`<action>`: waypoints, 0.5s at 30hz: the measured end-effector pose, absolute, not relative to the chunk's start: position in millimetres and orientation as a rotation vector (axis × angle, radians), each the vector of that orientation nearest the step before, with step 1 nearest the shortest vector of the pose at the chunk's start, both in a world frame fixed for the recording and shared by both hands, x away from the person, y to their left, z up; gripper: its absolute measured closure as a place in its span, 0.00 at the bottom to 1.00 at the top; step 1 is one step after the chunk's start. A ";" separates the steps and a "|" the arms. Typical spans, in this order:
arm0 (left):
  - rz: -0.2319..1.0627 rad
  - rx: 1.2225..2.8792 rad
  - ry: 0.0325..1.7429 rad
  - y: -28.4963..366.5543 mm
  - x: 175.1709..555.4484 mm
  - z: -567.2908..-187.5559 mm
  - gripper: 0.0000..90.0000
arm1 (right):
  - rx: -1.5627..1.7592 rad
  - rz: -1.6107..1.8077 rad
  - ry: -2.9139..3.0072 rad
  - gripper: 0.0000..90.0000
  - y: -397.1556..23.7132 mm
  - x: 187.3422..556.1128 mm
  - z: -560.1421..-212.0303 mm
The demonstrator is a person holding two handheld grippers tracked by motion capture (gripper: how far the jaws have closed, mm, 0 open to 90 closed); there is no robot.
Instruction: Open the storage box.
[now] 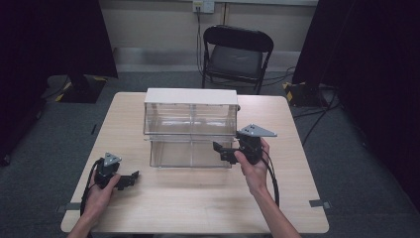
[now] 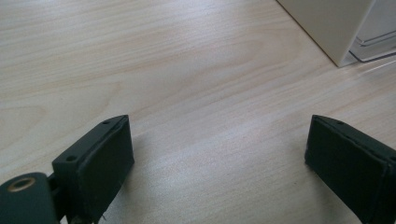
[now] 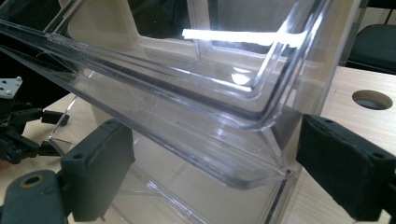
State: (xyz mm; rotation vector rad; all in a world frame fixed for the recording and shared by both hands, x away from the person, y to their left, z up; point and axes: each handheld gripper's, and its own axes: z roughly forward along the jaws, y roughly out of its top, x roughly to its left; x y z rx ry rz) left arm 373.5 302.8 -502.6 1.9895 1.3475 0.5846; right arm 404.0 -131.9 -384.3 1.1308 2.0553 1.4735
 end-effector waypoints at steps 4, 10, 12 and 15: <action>0.585 1.990 1.348 302.8 373.5 -502.6 0.08 | 1.131 1.474 2.055 0.12 -131.6 403.7 -384.4; 0.585 1.990 1.347 302.8 373.5 -502.6 0.08 | 1.139 1.473 2.049 0.12 -131.2 403.0 -384.8; 0.585 1.989 1.348 302.7 373.5 -502.6 0.08 | 1.140 1.474 2.048 0.11 -130.9 402.9 -385.5; 0.584 1.990 1.348 302.8 373.5 -502.6 0.08 | 1.139 1.477 2.048 0.11 -131.0 403.5 -385.8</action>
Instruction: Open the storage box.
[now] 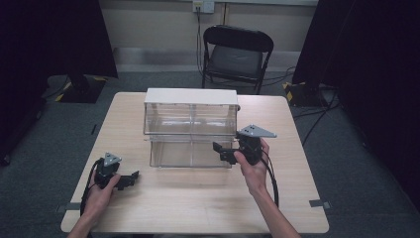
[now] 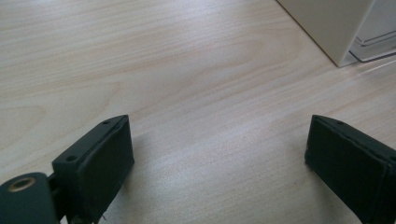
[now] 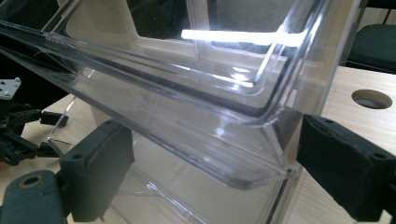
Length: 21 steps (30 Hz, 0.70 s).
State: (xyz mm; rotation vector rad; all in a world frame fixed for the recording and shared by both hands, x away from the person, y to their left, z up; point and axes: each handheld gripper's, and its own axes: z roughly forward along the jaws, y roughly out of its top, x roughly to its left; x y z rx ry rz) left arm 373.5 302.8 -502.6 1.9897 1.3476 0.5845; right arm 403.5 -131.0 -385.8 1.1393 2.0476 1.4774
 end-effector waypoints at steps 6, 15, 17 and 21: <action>0.584 1.989 1.348 302.7 373.5 -502.6 0.08 | 1.139 1.476 2.047 0.11 -130.7 403.5 -386.2; 0.585 1.990 1.348 302.7 373.5 -502.6 0.08 | 1.142 1.476 2.045 0.11 -130.6 403.4 -386.3; 0.585 1.990 1.347 302.8 373.5 -502.6 0.08 | 1.140 1.472 2.045 0.11 -130.4 403.1 -386.4; 0.585 1.989 1.348 302.7 373.5 -502.6 0.08 | 1.141 1.475 2.044 0.11 -130.5 403.3 -386.5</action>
